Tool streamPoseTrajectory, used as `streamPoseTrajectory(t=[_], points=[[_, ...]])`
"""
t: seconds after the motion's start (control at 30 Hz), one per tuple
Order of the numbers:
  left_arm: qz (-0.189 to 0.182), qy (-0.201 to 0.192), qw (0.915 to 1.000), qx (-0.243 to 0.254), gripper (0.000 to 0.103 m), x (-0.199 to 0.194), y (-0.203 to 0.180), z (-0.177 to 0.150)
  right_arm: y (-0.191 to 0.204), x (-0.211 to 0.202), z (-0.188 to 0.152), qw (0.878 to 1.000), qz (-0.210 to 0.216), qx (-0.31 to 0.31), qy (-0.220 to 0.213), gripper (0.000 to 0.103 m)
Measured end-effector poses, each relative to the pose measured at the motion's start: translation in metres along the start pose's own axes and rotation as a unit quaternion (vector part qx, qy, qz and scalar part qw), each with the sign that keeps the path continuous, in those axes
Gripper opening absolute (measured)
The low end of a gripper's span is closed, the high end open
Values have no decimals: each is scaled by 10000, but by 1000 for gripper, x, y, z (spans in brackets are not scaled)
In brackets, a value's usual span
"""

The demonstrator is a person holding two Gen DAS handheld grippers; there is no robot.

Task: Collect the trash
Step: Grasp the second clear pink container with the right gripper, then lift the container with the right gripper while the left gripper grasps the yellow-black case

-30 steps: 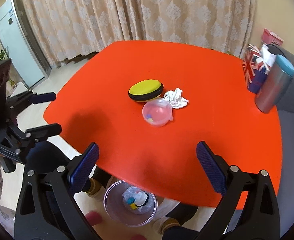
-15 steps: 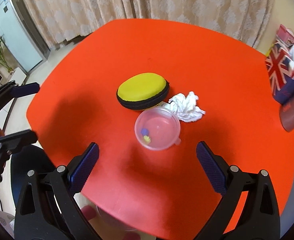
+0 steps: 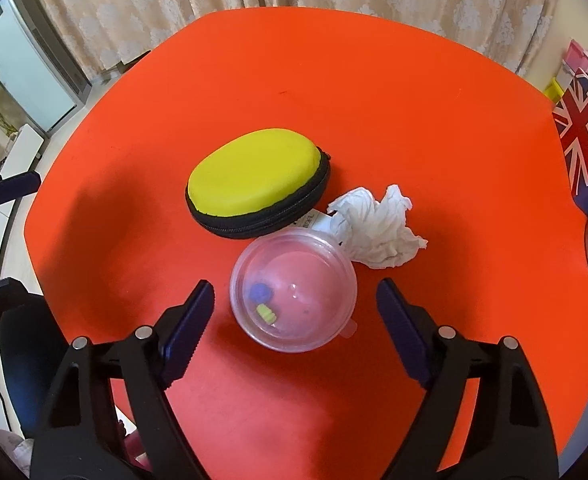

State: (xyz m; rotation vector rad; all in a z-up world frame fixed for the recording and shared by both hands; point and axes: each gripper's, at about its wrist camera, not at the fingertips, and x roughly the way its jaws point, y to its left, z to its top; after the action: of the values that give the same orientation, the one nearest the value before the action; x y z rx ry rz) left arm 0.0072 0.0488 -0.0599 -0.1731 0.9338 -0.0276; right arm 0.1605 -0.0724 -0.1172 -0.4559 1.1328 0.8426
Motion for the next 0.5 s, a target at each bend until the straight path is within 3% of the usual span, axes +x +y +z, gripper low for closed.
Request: streamPoseTrajectory(t=[0.13,0.5], points=[[-21,35,10000,-7,95,3,0,-2,0,2,-2,10000,-52,-65,7,61],[-21,33,10000,87,95,6,-1,4,-4,-14,-2,9999,-6,-40,-156,60]])
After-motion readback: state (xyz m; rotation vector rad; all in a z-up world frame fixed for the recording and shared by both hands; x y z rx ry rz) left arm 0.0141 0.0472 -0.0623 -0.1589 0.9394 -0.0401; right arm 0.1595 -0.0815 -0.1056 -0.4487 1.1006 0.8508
